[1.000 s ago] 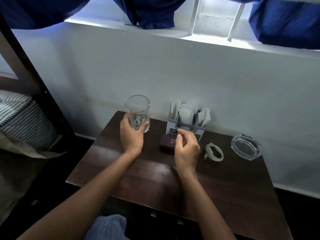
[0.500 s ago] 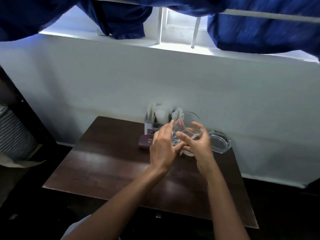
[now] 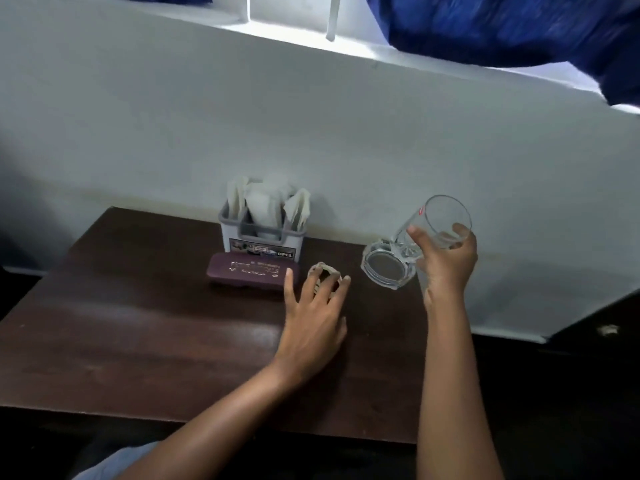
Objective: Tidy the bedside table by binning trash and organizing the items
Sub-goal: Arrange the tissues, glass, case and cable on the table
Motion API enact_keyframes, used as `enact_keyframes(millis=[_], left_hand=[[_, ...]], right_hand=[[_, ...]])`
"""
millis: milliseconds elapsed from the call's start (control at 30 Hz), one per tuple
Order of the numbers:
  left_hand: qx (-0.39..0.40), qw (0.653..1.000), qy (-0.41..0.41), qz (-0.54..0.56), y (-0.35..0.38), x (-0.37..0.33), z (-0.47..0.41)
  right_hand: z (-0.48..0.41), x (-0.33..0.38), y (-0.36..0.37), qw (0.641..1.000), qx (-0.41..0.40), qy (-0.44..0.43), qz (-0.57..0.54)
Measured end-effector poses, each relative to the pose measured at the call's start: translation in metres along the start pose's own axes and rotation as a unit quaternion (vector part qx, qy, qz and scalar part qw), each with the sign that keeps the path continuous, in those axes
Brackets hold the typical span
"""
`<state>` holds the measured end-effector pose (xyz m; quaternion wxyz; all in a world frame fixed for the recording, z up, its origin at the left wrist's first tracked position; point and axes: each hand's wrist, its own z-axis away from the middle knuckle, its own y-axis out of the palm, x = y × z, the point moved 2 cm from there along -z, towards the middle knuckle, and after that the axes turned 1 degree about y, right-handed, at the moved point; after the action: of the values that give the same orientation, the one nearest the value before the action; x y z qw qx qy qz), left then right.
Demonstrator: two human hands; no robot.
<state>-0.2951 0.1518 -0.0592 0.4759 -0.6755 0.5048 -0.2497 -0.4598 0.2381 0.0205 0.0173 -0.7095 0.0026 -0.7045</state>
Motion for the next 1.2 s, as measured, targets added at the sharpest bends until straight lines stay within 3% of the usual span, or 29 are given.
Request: enact_keyframes(millis=[500,867,1100,1200], left_hand=[[-0.002,1.000,-0.012,0.001,0.023,0.010,-0.003],[0.024,0.997,-0.074,-0.004,0.020,0.016,-0.004],[0.045,0.997,-0.048,-0.038,0.007,0.009,-0.011],[0.071,0.996,-0.046,-0.034,0.002,0.007,-0.011]], right_hand=[[-0.008,-0.035,0.011,0.994,0.041,0.017,0.100],[-0.007,-0.032,0.022,0.991,0.050,0.000,0.128],[-0.010,-0.036,0.023,0.982,0.081,0.008,0.169],[-0.014,-0.044,0.016,0.979,0.028,0.014,0.199]])
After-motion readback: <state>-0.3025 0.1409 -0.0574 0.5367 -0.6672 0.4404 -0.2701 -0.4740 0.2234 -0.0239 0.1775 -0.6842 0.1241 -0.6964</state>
